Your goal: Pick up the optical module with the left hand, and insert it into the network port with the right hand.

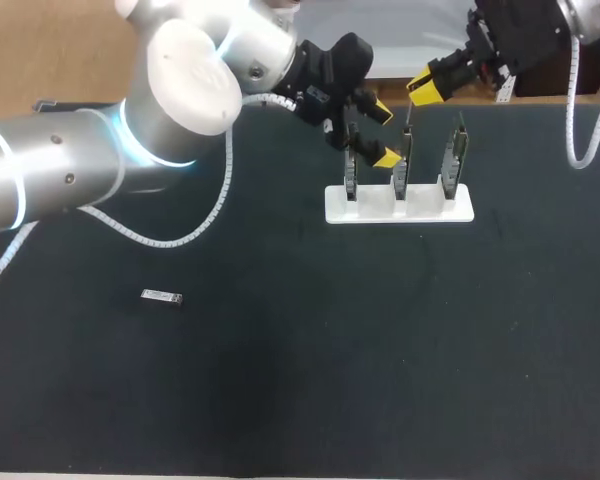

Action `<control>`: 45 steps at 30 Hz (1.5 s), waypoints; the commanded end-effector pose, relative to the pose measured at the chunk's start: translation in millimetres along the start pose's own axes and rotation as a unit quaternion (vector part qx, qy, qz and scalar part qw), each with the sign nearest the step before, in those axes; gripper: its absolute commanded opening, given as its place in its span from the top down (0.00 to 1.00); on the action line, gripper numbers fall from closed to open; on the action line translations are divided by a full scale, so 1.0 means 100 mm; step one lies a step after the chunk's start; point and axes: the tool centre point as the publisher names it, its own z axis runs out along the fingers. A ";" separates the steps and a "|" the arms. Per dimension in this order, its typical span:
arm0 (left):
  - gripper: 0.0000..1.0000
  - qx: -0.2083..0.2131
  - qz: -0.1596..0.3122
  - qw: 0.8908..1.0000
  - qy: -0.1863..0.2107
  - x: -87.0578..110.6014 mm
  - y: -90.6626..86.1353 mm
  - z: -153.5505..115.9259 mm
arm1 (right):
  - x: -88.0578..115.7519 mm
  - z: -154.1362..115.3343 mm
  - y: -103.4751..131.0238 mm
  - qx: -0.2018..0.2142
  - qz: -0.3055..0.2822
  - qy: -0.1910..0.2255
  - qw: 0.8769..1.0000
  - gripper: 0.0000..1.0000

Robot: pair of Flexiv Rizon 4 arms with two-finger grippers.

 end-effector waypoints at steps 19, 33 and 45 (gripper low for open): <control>0.00 0.013 0.000 1.000 0.004 0.00 0.04 0.02 | 0.01 -0.01 -0.01 0.003 -0.001 -0.001 1.000 1.00; 0.00 0.015 -0.001 1.000 0.010 0.01 0.04 0.03 | 0.02 -0.01 -0.02 0.002 -0.001 -0.002 1.000 1.00; 0.00 0.015 -0.001 1.000 0.010 0.01 0.04 0.03 | 0.00 0.00 -0.06 -0.001 -0.007 0.002 1.000 1.00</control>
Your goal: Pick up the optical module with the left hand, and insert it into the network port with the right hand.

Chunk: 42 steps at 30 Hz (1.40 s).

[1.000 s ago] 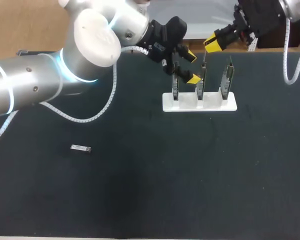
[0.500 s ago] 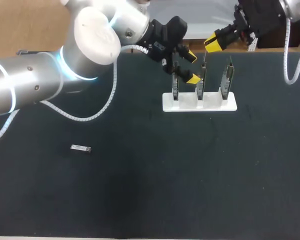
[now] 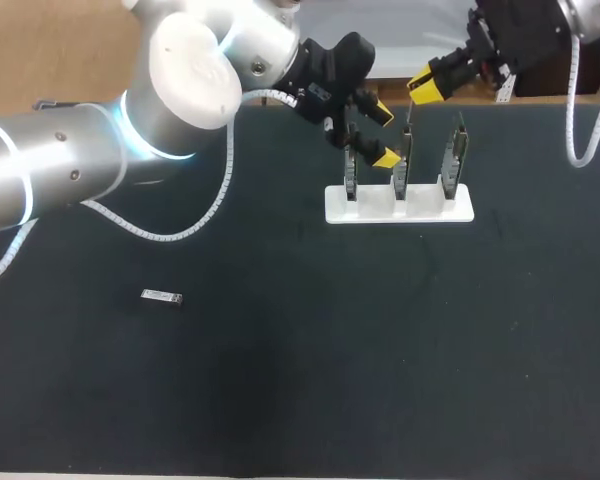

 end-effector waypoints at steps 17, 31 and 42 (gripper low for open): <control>0.00 0.002 0.000 1.000 0.002 -0.01 0.02 0.01 | 0.07 0.02 -0.04 -0.008 -0.004 0.006 1.000 1.00; 0.00 0.002 0.000 1.000 0.002 -0.01 0.02 0.01 | 0.07 0.07 -0.02 -0.016 -0.012 0.008 1.000 1.00; 0.00 0.002 0.000 1.000 0.002 -0.01 0.02 0.01 | 0.10 0.10 -0.02 -0.017 -0.007 0.016 1.000 1.00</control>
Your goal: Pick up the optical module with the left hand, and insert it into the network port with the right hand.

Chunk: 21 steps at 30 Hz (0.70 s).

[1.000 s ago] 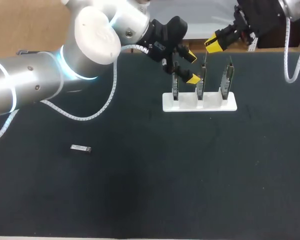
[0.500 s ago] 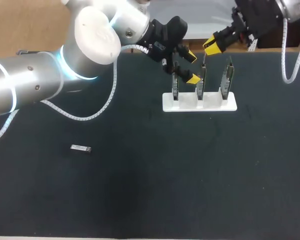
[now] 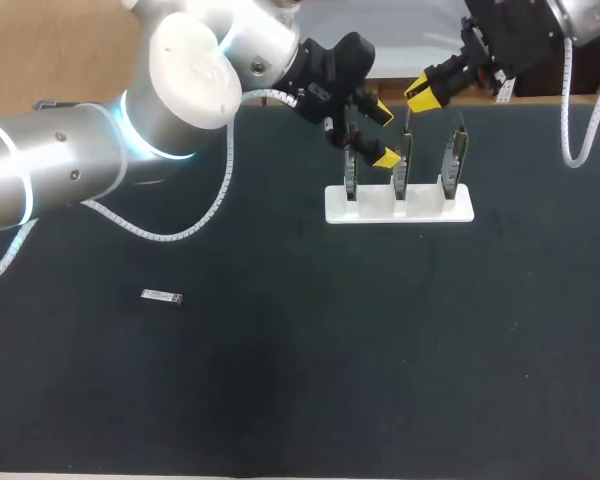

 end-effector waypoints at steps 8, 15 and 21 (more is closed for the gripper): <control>0.00 0.002 0.000 1.000 0.002 -0.01 0.02 0.01 | 0.00 0.03 -0.01 -0.003 0.000 0.004 1.000 1.00; 0.00 0.002 0.000 1.000 0.002 -0.01 0.02 0.01 | 0.02 0.04 -0.01 -0.003 0.004 0.007 1.000 1.00; 0.00 0.002 0.000 1.000 0.002 -0.01 0.02 0.01 | 0.02 0.04 -0.01 -0.002 0.004 0.005 1.000 1.00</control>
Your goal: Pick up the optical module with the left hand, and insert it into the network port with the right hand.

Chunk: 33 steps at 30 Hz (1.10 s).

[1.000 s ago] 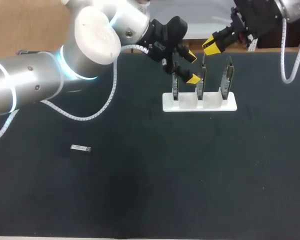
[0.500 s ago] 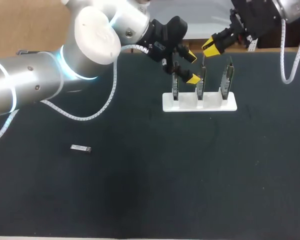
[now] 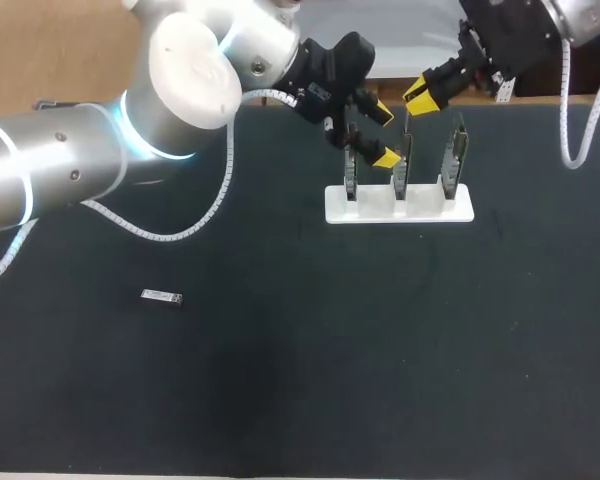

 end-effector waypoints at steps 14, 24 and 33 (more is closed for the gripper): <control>0.00 0.002 0.000 1.000 0.002 -0.01 0.02 0.01 | -0.03 -0.01 -0.06 0.010 -0.012 -0.001 1.000 1.00; 0.00 0.002 0.000 1.000 0.002 -0.01 0.02 0.01 | 0.01 0.01 -0.04 0.008 -0.009 -0.003 1.000 1.00; 0.00 0.002 0.000 1.000 0.002 -0.01 0.02 0.01 | 0.04 0.03 -0.04 0.003 -0.007 -0.001 1.000 1.00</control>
